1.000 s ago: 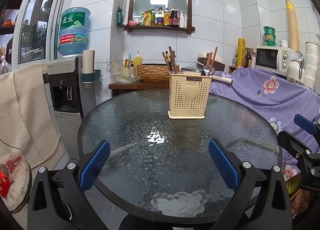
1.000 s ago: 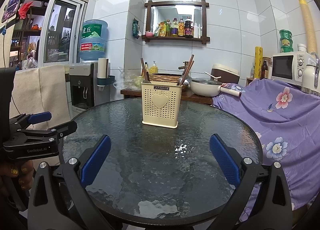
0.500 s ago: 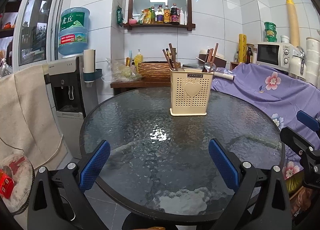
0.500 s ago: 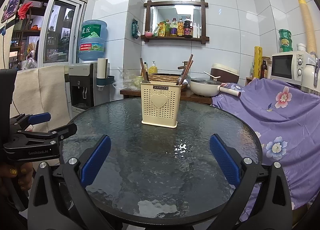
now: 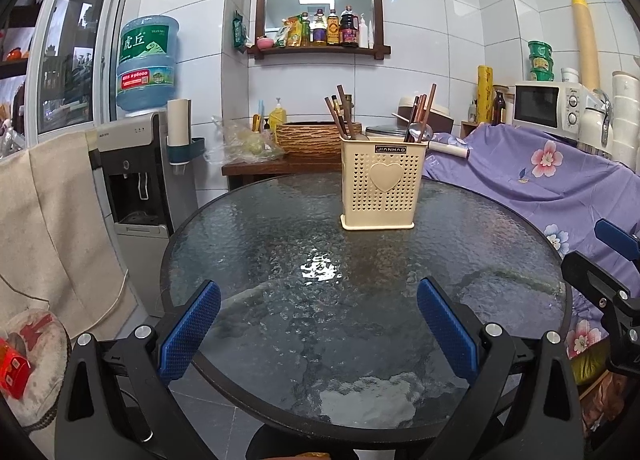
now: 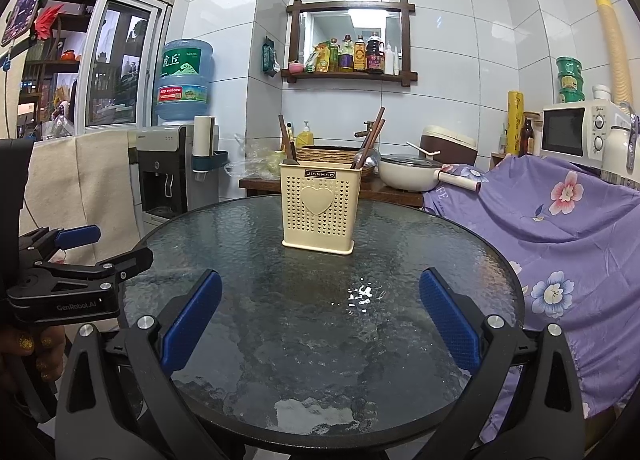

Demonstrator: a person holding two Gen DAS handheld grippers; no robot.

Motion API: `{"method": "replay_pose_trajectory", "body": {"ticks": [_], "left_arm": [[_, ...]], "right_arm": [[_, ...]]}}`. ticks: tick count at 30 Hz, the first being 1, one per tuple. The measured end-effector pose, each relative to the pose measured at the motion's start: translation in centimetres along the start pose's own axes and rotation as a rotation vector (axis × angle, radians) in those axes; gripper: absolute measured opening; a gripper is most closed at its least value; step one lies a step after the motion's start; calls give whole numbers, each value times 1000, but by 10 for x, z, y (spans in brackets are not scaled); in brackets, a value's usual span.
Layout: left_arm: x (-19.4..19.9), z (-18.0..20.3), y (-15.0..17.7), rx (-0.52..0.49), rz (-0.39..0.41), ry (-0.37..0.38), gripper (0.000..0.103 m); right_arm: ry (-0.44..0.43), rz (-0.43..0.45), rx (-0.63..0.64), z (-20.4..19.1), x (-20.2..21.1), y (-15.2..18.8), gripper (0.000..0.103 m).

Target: Organize utensils

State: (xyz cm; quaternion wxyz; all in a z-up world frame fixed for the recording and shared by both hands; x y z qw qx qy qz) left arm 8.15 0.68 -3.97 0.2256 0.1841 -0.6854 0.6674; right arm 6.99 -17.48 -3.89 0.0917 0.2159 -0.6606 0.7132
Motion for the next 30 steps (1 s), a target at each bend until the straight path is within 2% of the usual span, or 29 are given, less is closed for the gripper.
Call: {"method": "replay_pose_trajectory", "body": {"ticks": [30], "left_arm": [[1, -3, 0, 11, 1, 11, 97]], "right_arm": [[-2, -6, 4, 4, 0, 2, 97]]}}
Point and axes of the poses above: each gripper's, at about its wrist camera, not at the fingertips, and x roughly against the way its jaws point, z to its right, y to its underside, the point moved 8 cm from there along -x, roughly the way its jaws point, and after that the axes turned 11 degrees about -z, right-handed, at the moved point
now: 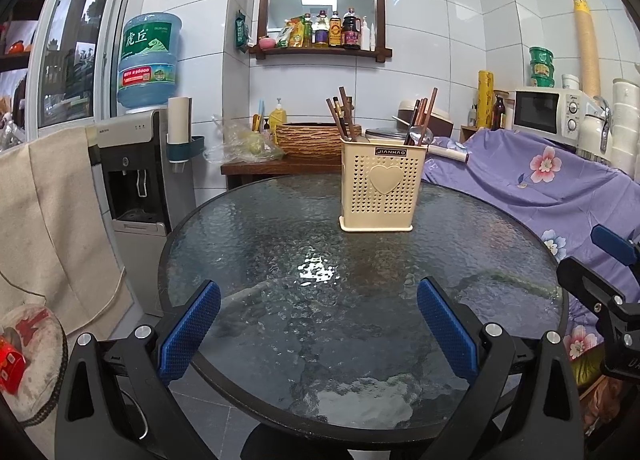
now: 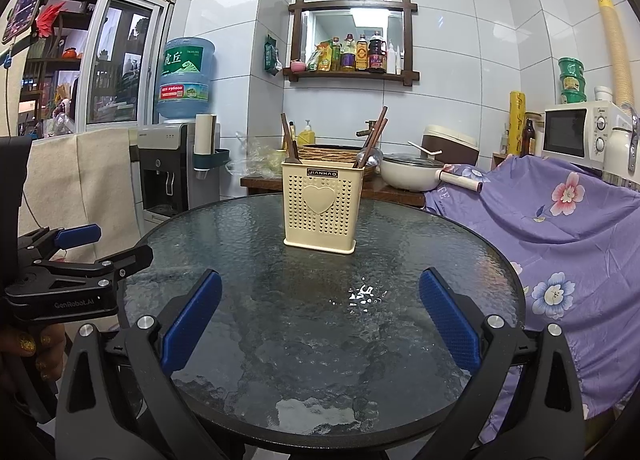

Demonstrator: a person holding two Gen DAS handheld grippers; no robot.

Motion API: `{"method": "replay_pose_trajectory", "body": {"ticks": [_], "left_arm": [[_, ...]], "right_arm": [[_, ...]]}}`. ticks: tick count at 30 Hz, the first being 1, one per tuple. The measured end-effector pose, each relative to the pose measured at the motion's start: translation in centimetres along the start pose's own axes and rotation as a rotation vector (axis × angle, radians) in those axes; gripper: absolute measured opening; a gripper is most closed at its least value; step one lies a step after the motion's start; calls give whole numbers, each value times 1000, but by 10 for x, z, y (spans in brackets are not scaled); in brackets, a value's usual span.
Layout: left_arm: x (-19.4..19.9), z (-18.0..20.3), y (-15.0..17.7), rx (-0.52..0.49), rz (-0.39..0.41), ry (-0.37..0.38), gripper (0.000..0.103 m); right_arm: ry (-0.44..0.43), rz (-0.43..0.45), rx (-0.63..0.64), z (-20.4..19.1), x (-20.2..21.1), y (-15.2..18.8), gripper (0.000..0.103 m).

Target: Organize utensils

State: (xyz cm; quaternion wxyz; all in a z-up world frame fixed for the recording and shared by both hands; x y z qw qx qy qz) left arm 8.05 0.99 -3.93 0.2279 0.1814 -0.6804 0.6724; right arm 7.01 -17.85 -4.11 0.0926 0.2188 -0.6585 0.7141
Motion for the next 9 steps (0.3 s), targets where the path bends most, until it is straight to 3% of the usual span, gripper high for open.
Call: {"method": "replay_pose_trajectory", "body": {"ticks": [9], "left_arm": [[0, 4, -1, -15, -5, -9, 97]], "right_arm": [[0, 0, 1, -1, 0, -1, 97]]}}
Point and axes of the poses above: each gripper's, at about its wrist camera, not at the fingertips, and x roughly against the way its jaws point, z to its right, y to its underside, the point moved 8 cm from there along -x, roughly the way its jaws point, and after that the axes turned 11 degrees about -z, right-handed, at the moved point
